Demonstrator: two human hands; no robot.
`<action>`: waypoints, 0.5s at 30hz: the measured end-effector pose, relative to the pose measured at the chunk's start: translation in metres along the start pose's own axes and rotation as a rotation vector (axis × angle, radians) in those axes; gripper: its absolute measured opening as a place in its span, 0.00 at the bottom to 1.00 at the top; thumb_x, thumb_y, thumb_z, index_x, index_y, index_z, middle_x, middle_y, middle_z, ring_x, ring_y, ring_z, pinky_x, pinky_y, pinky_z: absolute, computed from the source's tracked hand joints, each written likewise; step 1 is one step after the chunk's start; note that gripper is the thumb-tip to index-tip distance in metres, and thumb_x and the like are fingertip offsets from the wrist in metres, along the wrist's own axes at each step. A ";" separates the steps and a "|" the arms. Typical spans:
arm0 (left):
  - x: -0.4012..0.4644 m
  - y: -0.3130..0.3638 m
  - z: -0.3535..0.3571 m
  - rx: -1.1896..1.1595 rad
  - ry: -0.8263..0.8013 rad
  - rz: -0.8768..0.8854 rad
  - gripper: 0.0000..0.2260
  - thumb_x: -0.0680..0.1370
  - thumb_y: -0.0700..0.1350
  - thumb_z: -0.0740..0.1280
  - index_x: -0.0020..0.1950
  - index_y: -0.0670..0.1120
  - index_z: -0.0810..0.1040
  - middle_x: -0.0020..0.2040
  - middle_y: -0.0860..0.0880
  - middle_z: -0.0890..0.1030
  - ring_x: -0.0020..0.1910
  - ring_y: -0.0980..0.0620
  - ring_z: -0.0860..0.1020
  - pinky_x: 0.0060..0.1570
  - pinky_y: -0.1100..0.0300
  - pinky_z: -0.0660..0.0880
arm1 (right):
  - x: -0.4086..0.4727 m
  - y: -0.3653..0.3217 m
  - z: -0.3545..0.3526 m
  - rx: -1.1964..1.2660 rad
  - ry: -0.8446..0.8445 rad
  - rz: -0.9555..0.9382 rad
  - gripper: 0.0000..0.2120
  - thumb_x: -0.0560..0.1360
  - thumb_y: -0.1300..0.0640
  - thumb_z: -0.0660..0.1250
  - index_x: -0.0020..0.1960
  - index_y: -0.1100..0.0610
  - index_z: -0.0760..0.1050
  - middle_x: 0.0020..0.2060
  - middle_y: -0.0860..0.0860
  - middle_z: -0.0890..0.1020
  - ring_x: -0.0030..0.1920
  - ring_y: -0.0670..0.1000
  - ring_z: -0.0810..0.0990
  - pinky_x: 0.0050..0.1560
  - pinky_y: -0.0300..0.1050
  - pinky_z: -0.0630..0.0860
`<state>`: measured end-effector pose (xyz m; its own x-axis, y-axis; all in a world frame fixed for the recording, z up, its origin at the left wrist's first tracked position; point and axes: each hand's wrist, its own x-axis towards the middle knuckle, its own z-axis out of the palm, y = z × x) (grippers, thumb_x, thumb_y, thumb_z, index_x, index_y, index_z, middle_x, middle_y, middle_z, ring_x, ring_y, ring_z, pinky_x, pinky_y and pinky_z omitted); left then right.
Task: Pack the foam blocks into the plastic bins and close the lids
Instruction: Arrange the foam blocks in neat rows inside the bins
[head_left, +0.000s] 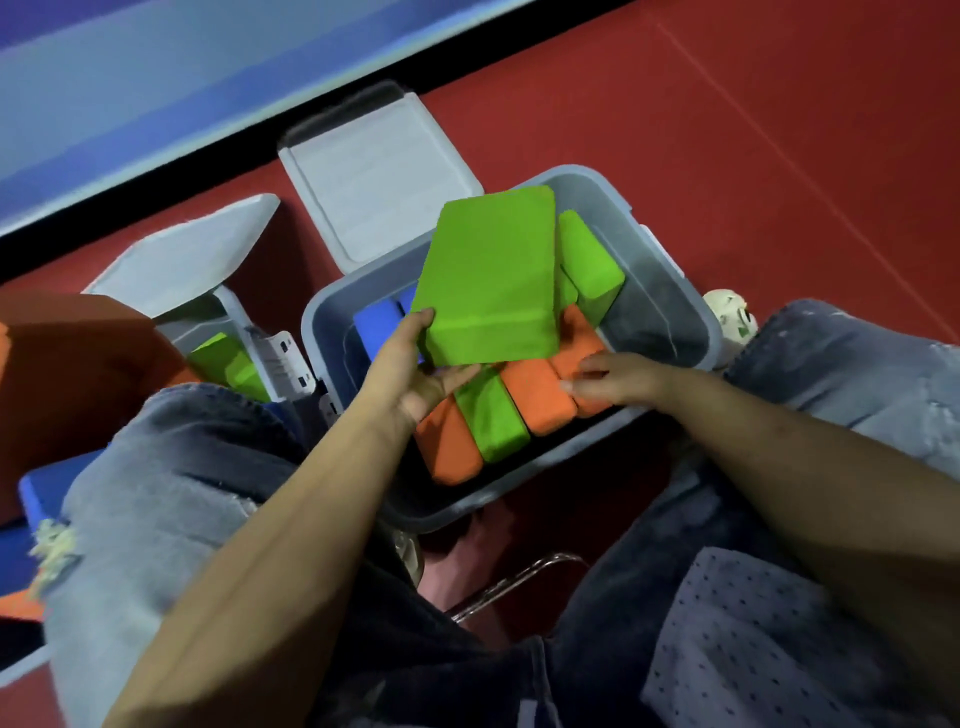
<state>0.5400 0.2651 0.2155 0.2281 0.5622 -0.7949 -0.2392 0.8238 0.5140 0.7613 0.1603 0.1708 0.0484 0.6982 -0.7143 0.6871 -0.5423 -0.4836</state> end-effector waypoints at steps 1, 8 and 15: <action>0.000 -0.003 0.006 -0.029 -0.018 -0.009 0.04 0.79 0.47 0.62 0.51 0.47 0.73 0.54 0.43 0.74 0.48 0.43 0.77 0.37 0.45 0.80 | -0.008 -0.012 -0.002 0.200 -0.020 -0.042 0.39 0.71 0.36 0.65 0.75 0.52 0.59 0.73 0.44 0.62 0.72 0.48 0.64 0.71 0.42 0.60; -0.002 -0.038 0.052 -0.297 -0.170 -0.090 0.10 0.81 0.48 0.60 0.54 0.43 0.75 0.53 0.39 0.80 0.45 0.43 0.82 0.43 0.42 0.79 | -0.027 -0.069 0.005 1.168 0.310 -0.126 0.48 0.68 0.43 0.73 0.76 0.51 0.46 0.67 0.47 0.73 0.64 0.49 0.74 0.65 0.57 0.69; -0.034 -0.078 0.143 -0.325 -0.301 -0.191 0.14 0.83 0.48 0.55 0.50 0.41 0.76 0.41 0.41 0.84 0.39 0.43 0.82 0.35 0.46 0.80 | -0.041 -0.027 -0.047 1.032 0.871 -0.121 0.37 0.65 0.54 0.77 0.68 0.57 0.61 0.58 0.51 0.77 0.56 0.49 0.78 0.55 0.41 0.74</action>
<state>0.6854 0.1922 0.2487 0.5481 0.4384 -0.7123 -0.4379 0.8760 0.2021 0.7754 0.1680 0.2371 0.7304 0.6241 -0.2776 -0.1142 -0.2892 -0.9504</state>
